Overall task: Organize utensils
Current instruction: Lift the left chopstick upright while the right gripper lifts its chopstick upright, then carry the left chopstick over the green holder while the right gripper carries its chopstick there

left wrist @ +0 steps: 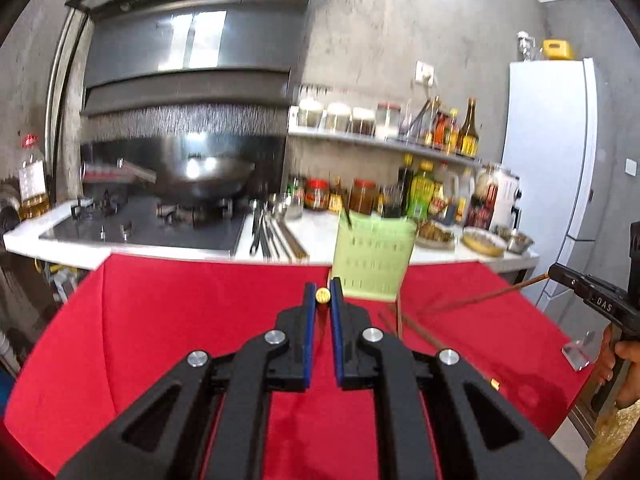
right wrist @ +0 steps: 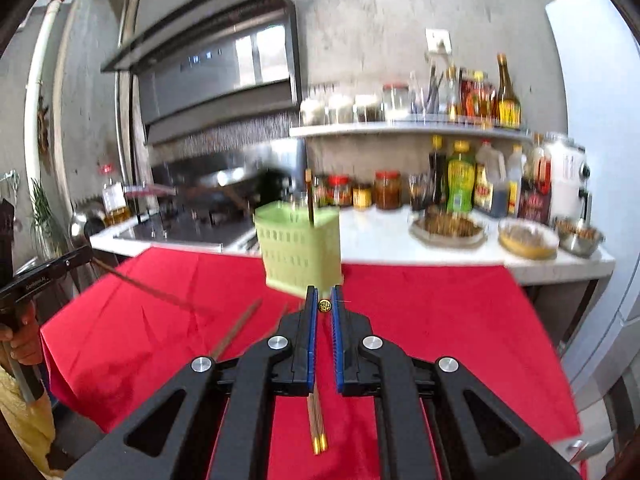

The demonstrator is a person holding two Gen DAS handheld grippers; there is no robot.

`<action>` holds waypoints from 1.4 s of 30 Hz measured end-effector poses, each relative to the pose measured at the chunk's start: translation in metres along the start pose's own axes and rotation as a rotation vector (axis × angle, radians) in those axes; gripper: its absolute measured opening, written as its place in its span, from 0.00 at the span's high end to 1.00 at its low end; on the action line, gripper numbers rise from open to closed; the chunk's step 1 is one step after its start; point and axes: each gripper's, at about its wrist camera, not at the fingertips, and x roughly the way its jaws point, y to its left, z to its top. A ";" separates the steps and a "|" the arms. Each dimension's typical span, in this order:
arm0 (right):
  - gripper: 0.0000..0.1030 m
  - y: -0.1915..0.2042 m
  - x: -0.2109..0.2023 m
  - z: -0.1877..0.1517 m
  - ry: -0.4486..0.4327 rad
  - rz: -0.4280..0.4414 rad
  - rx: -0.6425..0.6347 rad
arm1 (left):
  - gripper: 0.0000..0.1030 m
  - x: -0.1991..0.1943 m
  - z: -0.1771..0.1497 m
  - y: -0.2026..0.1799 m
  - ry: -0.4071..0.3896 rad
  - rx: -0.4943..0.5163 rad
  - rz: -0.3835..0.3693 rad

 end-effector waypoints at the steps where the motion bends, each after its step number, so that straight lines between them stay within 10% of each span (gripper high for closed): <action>1: 0.93 0.001 -0.002 0.006 -0.011 -0.003 -0.007 | 0.93 -0.002 0.005 -0.001 -0.012 0.005 0.000; 18: 0.92 0.003 0.015 0.038 -0.022 -0.040 -0.042 | 0.93 0.020 0.026 -0.006 -0.019 0.057 0.001; 28: 0.93 0.000 0.072 -0.004 0.133 -0.029 -0.023 | 0.94 0.078 -0.019 -0.010 0.172 0.082 0.001; 42: 0.93 -0.008 0.073 0.020 0.087 -0.047 -0.006 | 0.95 0.069 0.025 -0.017 0.112 0.091 -0.040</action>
